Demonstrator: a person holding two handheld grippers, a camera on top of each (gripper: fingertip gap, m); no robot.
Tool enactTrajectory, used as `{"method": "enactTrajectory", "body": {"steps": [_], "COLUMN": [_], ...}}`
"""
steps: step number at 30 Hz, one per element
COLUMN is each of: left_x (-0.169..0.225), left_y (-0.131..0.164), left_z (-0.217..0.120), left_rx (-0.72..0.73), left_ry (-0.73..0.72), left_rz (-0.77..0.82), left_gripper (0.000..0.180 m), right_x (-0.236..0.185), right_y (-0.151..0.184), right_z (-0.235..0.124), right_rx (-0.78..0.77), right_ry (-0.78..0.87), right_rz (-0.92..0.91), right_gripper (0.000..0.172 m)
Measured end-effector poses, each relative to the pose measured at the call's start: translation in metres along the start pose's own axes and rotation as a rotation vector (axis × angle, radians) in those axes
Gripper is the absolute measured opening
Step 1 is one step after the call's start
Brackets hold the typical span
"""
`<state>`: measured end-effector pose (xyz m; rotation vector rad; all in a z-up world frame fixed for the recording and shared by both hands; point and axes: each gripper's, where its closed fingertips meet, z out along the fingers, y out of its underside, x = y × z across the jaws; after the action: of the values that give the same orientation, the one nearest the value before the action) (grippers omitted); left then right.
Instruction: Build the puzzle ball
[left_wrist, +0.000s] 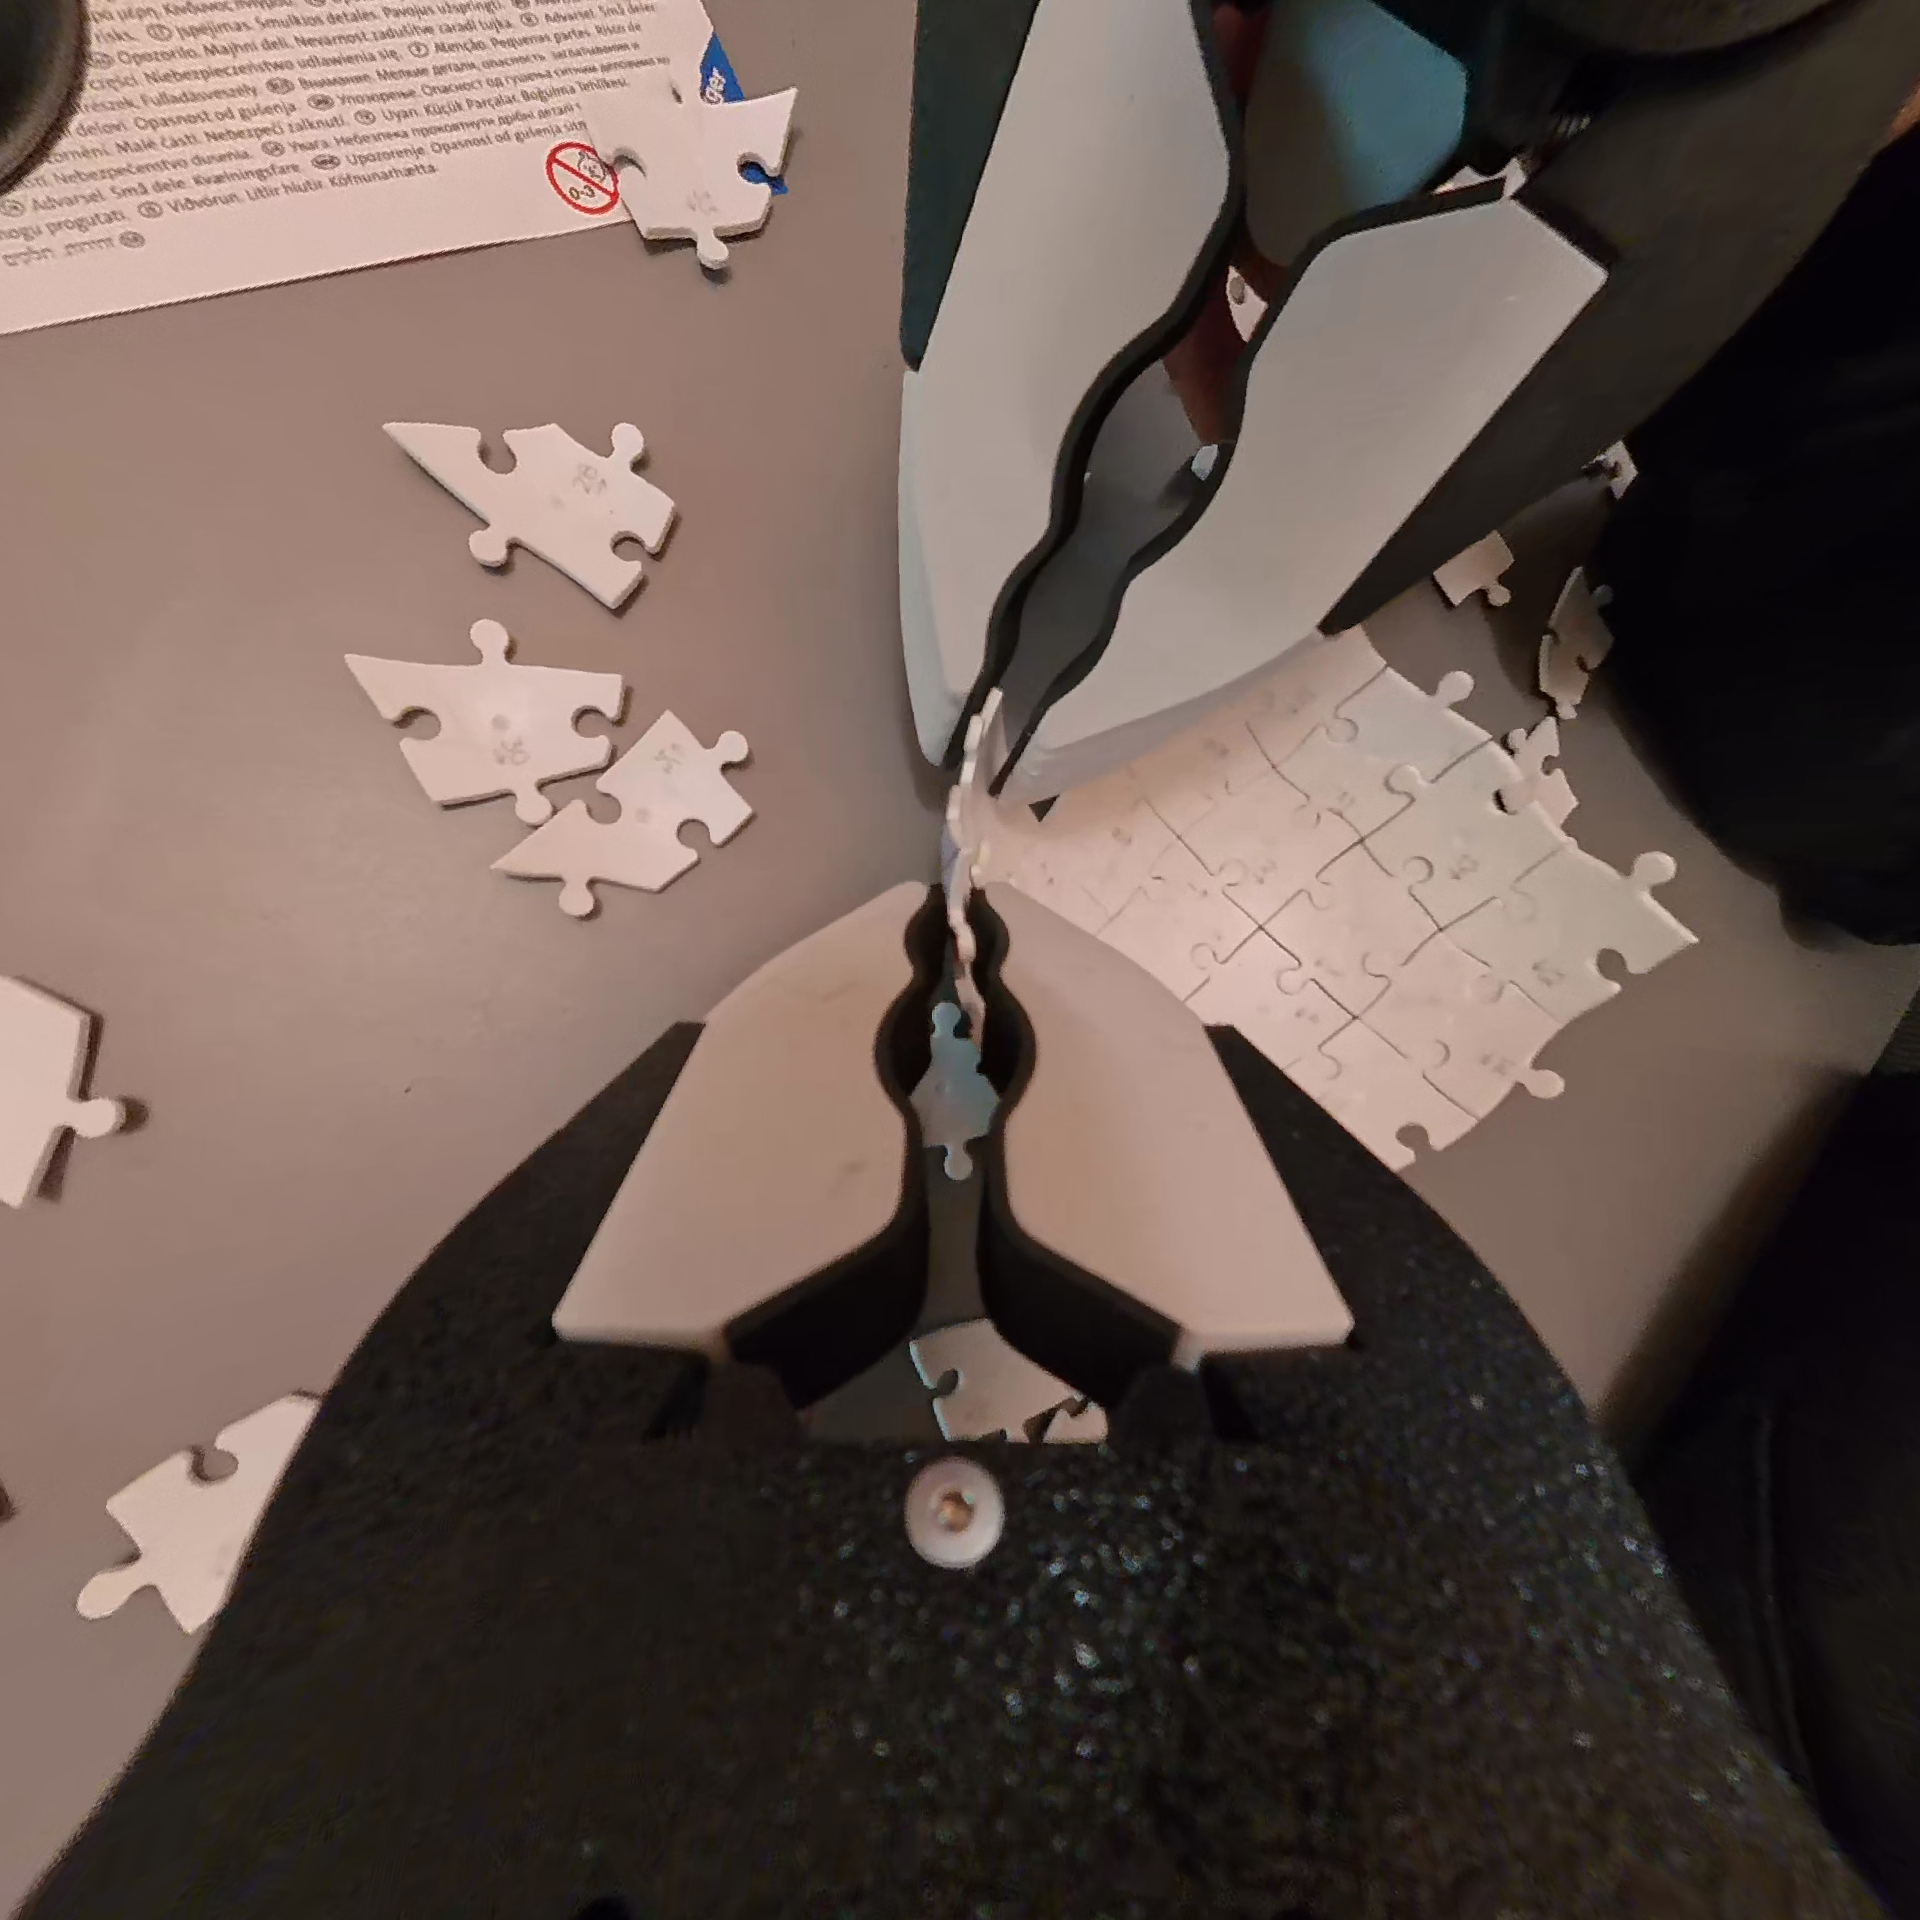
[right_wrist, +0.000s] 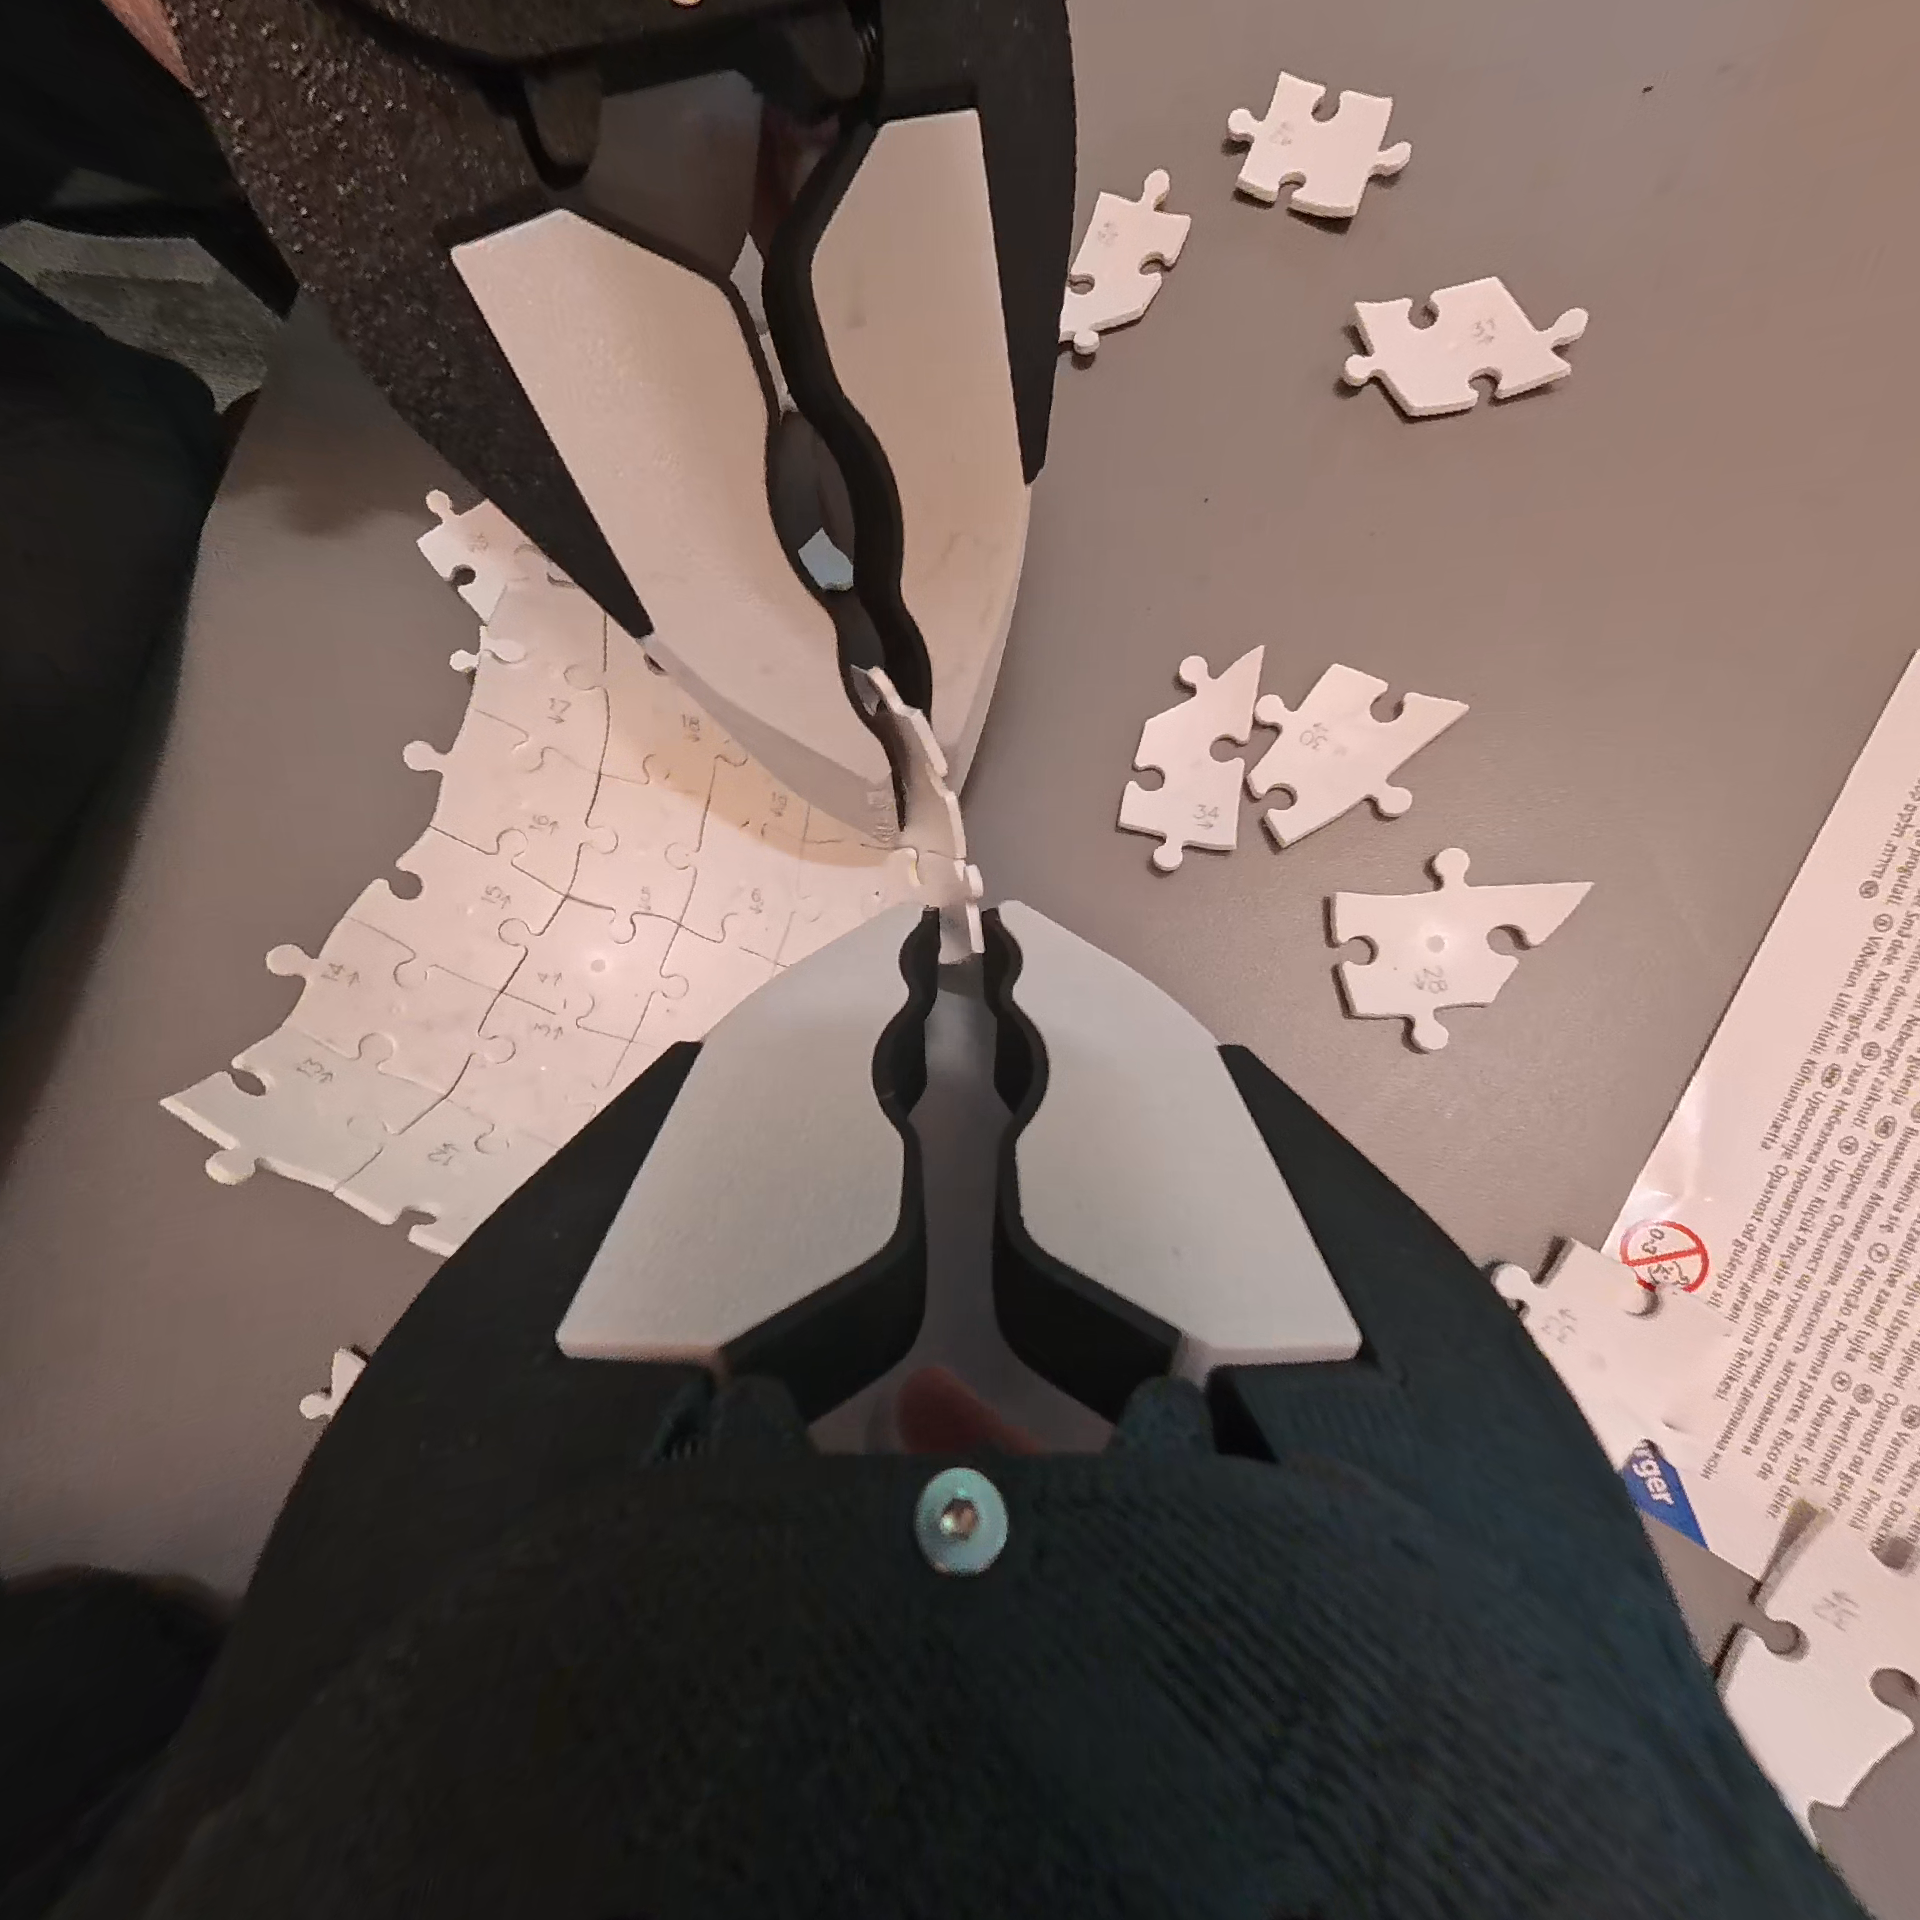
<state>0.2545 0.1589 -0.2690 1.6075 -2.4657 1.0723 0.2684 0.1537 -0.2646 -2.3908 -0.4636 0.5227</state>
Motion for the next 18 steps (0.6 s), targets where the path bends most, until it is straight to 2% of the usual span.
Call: {"method": "enactTrajectory", "body": {"steps": [14, 18], "left_x": [0.001, 0.001], "left_y": [-0.001, -0.001], "left_z": [0.0, 0.001], "left_rx": [0.02, 0.015], "left_ry": [0.011, 0.002], "left_rz": [0.005, 0.012], "left_gripper": [0.002, 0.003], "right_x": [-0.004, -0.007], "right_y": [0.004, 0.003], "right_z": [0.01, 0.012], "right_rx": [-0.049, -0.064], "right_ry": [-0.008, -0.016], "right_rz": [-0.035, -0.047], "right_gripper": [0.022, 0.015]}}
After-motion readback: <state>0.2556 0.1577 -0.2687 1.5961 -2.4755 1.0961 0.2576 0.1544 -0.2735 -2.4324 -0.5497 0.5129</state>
